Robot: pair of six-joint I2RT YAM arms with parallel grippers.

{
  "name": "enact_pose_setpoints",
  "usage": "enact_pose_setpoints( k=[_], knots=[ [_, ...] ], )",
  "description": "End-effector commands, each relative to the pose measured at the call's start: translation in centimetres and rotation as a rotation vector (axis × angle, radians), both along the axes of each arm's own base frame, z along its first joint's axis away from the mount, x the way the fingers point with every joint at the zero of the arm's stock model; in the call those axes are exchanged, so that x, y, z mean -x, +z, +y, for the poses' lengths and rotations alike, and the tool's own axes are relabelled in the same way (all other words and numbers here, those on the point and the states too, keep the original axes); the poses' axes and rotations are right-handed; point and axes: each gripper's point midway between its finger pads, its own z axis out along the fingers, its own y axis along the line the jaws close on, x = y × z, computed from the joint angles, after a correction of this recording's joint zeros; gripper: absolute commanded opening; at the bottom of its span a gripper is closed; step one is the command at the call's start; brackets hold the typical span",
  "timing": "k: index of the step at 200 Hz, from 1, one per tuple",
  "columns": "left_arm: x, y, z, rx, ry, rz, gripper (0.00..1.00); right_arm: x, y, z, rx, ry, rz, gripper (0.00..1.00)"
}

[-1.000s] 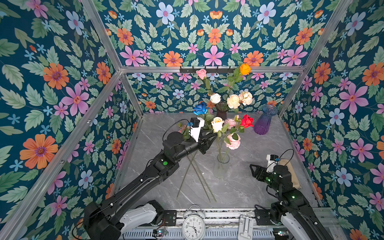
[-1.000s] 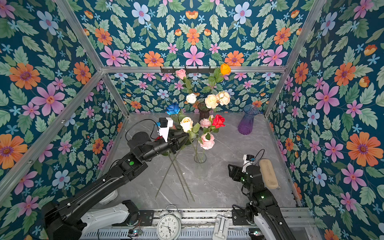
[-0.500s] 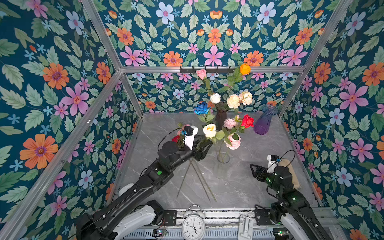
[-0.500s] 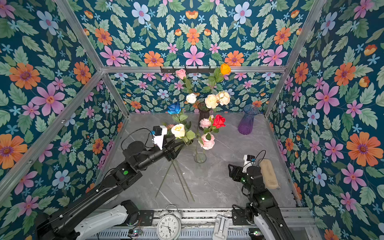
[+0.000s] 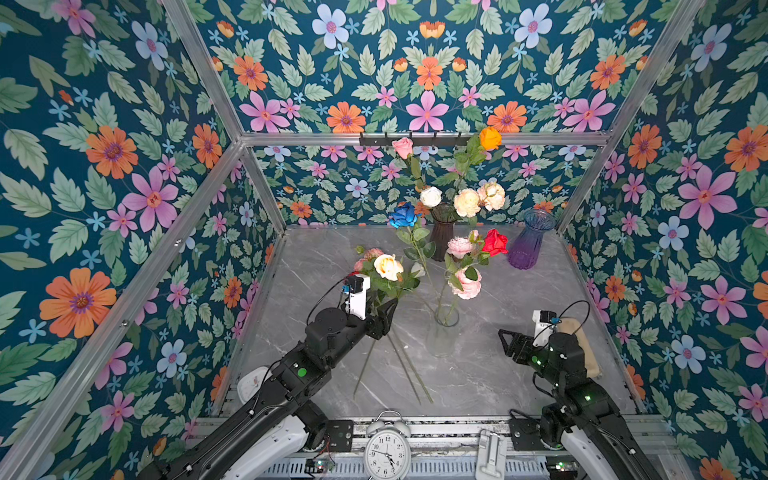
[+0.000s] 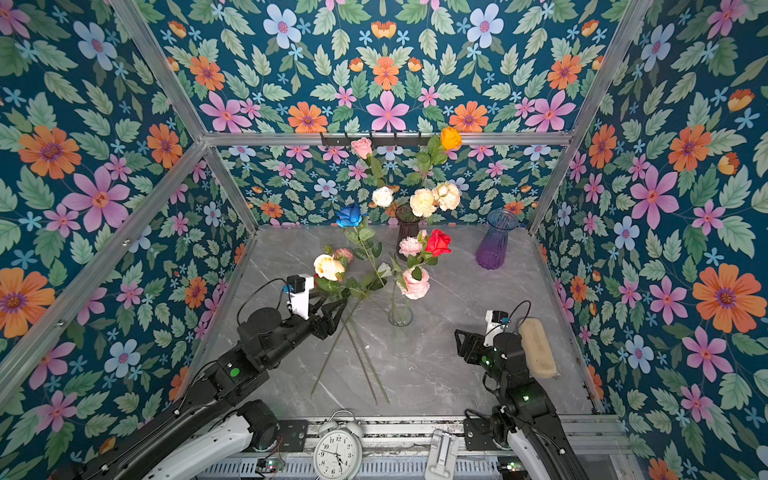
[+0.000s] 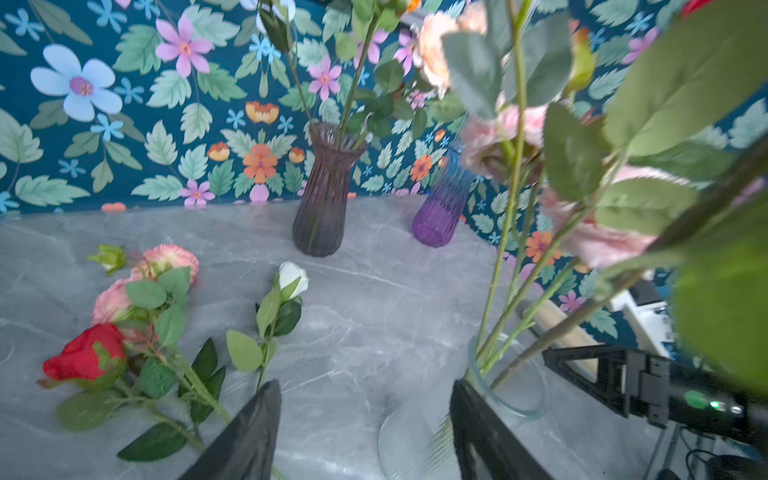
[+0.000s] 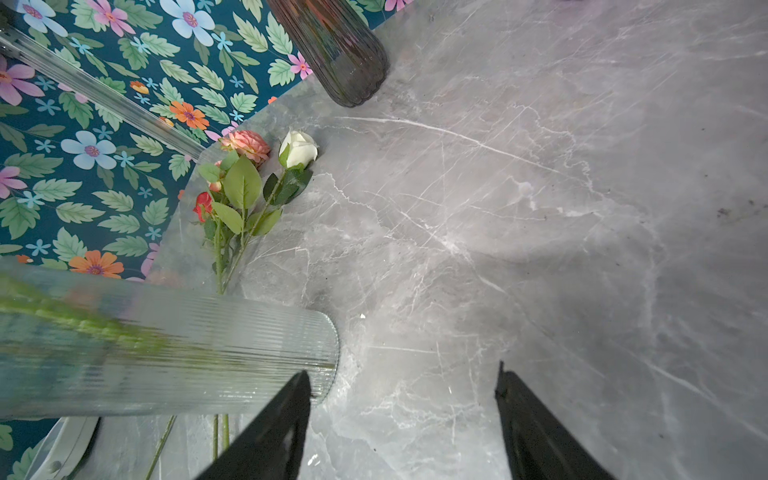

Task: Arrange the flowers into the vase
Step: 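Open the left gripper to release the white rose in the vase, then draw the left gripper back while the right gripper reaches for the glass vase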

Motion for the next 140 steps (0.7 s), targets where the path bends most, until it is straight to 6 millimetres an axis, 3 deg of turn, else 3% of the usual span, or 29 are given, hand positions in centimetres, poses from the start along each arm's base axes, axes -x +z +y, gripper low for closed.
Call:
enact_pose_setpoints(
  k=[1,21,37,62,93,140],
  knots=[
    [-0.3,-0.3,-0.1,-0.002,0.010,0.018,0.66,0.0,0.5,0.0,0.003,0.001,-0.030,0.72],
    [-0.9,-1.0,0.0,-0.033,0.035,0.043,0.67,0.1,0.6,-0.2,0.001,-0.006,-0.038,0.72],
    [-1.9,-2.8,0.6,-0.088,0.101,0.089,0.70,0.2,0.7,-0.2,0.000,-0.006,-0.041,0.72],
    [-3.6,-7.8,2.4,-0.171,0.217,0.194,0.75,0.3,0.7,-0.2,-0.002,-0.005,-0.045,0.72],
    [-5.0,-13.4,3.3,-0.069,0.173,0.361,0.66,0.3,0.7,-0.2,-0.003,-0.004,-0.046,0.72],
    [-7.1,-16.3,3.1,-0.044,0.143,0.438,0.58,0.5,0.9,-0.4,-0.004,-0.011,-0.060,0.72]
  ],
)
